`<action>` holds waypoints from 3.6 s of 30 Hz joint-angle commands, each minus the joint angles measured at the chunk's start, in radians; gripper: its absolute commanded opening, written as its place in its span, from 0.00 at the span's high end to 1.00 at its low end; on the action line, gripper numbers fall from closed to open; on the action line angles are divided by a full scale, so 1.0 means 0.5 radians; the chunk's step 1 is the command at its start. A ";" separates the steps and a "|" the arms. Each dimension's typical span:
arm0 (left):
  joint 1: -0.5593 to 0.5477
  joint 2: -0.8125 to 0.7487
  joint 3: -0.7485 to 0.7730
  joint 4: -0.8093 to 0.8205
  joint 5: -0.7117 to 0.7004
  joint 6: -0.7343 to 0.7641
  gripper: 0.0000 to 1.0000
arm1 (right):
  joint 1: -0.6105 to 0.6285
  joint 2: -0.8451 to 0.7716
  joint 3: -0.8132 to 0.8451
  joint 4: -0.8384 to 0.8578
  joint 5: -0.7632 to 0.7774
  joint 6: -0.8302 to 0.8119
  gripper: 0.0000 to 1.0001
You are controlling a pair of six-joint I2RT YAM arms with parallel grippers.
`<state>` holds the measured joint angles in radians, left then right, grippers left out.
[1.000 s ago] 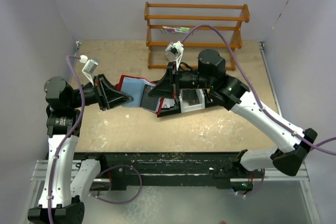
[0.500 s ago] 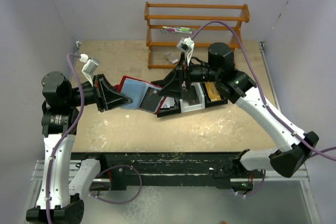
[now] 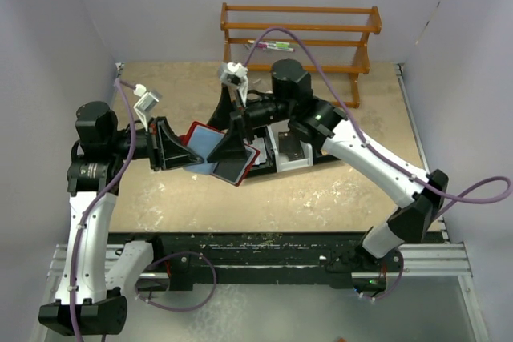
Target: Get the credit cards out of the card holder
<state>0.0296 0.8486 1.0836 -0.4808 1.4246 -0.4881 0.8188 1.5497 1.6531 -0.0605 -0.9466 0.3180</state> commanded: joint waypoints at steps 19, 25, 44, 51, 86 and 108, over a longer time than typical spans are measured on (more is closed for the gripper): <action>-0.010 0.030 0.313 -0.431 -0.254 0.618 0.00 | -0.032 -0.110 -0.265 0.636 0.333 0.550 1.00; -0.010 -0.169 0.077 0.100 -0.469 0.118 0.01 | -0.042 -0.444 -0.839 1.644 1.002 1.112 1.00; -0.010 -0.287 -0.313 1.301 -0.414 -1.135 0.02 | 0.261 -0.325 -1.198 2.668 1.900 1.634 1.00; -0.010 -0.264 -0.330 1.418 -0.369 -1.240 0.34 | 0.364 -0.287 -1.228 2.730 2.075 1.564 1.00; -0.010 -0.294 -0.452 1.259 -0.297 -1.114 0.56 | 0.462 -0.249 -1.546 2.859 2.448 1.595 1.00; -0.010 -0.246 -0.433 1.123 -0.337 -1.016 0.71 | 0.475 -0.225 -1.566 2.900 2.376 1.604 1.00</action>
<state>0.0257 0.7227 0.8337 0.0650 1.2633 -1.0103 1.0512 1.4528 0.8650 1.2980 0.2440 1.1152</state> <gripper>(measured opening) 0.292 0.034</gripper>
